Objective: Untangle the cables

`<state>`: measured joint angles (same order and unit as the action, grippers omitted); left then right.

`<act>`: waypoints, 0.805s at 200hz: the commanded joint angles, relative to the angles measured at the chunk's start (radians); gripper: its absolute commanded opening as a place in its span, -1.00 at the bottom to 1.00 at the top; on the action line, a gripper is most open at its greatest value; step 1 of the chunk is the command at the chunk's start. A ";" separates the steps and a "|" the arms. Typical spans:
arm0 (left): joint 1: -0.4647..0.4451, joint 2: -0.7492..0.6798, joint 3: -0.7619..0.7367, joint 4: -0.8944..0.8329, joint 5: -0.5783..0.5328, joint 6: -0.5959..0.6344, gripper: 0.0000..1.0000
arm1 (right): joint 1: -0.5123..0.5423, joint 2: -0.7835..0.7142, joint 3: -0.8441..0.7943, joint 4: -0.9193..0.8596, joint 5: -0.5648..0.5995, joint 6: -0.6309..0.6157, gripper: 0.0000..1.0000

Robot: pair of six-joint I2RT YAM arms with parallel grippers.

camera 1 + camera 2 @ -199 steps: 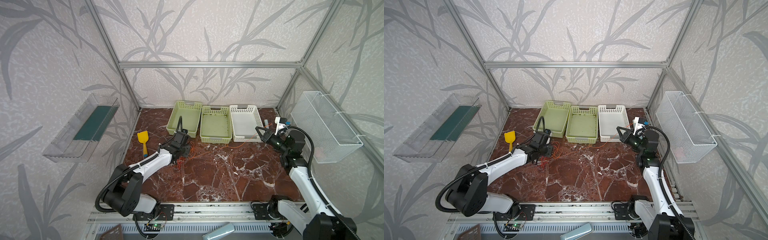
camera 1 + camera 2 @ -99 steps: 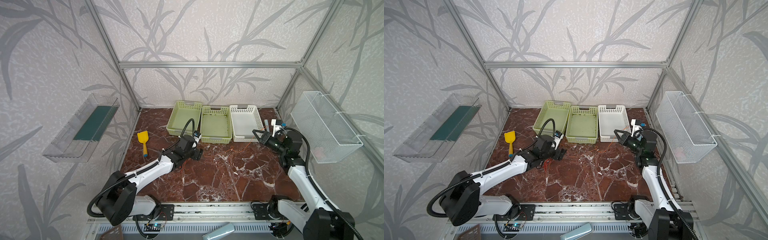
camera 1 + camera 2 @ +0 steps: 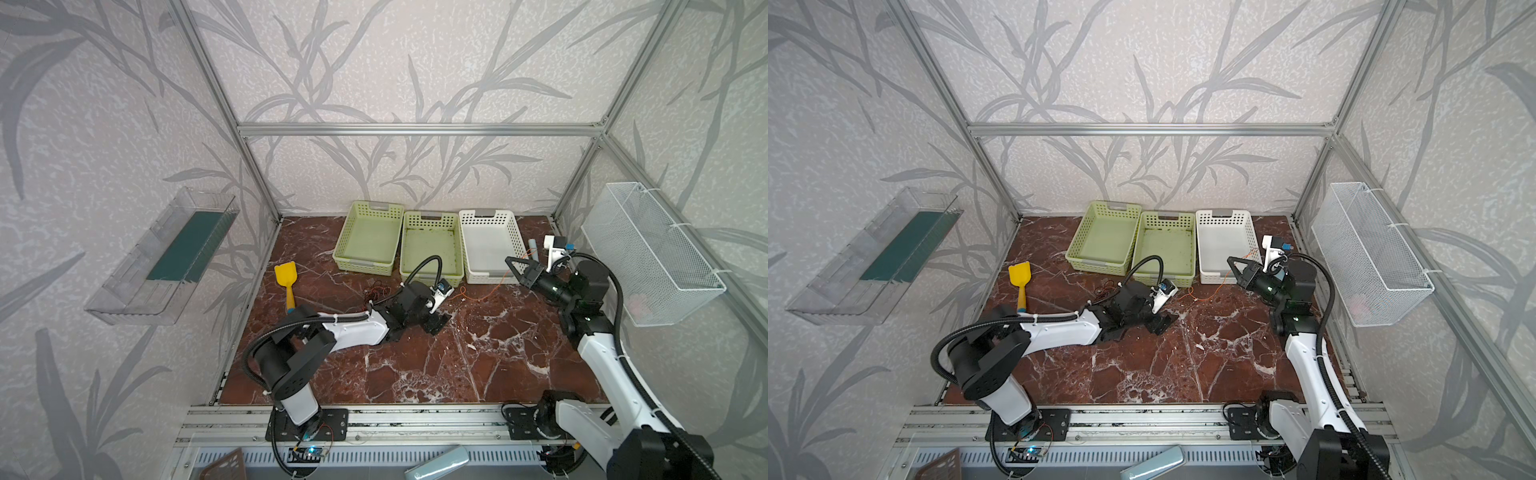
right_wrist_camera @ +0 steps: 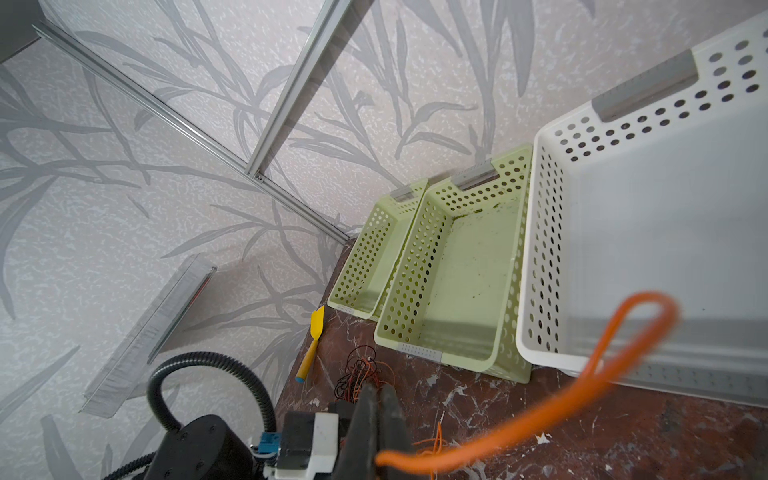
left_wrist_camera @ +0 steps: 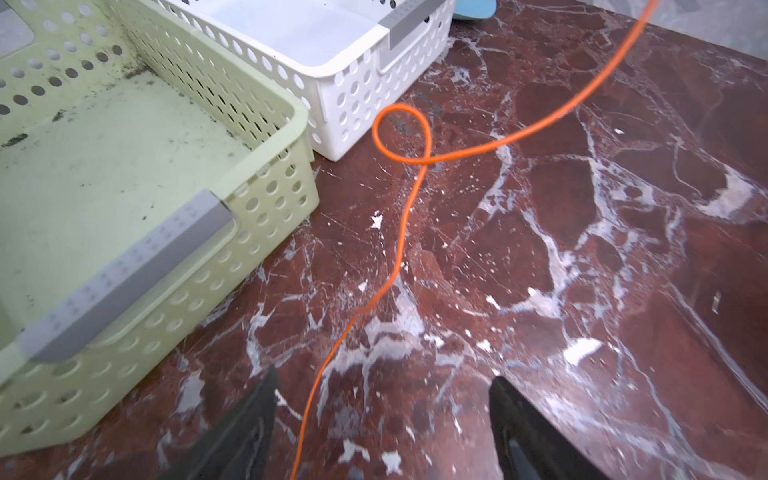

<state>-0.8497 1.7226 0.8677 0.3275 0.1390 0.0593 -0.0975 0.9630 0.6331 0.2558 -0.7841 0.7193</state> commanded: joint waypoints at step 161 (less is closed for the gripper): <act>-0.003 0.023 -0.021 0.123 -0.002 0.063 -1.00 | -0.170 0.019 0.064 -0.036 0.069 0.064 -1.00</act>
<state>-0.8494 1.8309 0.9150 0.4854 0.1314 0.0895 -0.2302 0.9447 0.6930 0.2131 -0.7460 0.7677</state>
